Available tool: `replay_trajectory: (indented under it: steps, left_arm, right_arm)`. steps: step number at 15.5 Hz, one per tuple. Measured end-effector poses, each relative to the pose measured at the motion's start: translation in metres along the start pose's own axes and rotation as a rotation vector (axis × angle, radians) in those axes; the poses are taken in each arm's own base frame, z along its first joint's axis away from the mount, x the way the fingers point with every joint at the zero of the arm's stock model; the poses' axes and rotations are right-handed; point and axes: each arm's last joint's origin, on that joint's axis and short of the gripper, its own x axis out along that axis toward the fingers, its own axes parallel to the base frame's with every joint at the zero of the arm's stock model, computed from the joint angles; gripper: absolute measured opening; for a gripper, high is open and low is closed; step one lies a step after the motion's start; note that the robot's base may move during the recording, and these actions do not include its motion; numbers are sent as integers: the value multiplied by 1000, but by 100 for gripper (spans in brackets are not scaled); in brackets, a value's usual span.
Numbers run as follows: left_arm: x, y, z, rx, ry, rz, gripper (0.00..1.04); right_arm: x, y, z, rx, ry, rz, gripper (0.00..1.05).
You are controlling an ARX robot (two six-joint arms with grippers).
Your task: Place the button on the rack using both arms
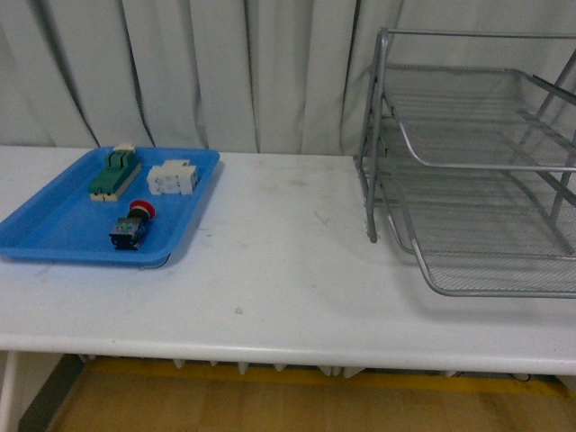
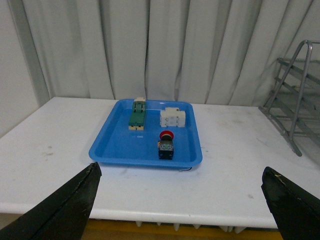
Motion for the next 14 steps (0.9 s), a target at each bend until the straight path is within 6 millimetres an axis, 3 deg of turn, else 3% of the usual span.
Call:
replay_trajectory:
  steps: [1,5,6,8,14]
  left_arm:
    - [0,0,0,0,0,0,98]
    - [0,0,0,0,0,0,98]
    - [0,0,0,0,0,0,98]
    - [0,0,0,0,0,0,98]
    - [0,0,0,0,0,0,98]
  right_arm:
    - [-4,0,6,0,-68,-1,2]
    - [-4,0,3,-1,-48,-2,2]
    - [-4,0,3,-1,-47,-2,14]
    - [-4,0,3,-1,-47,-2,26]
    - [-4,0,3,-1,-47,-2,100]
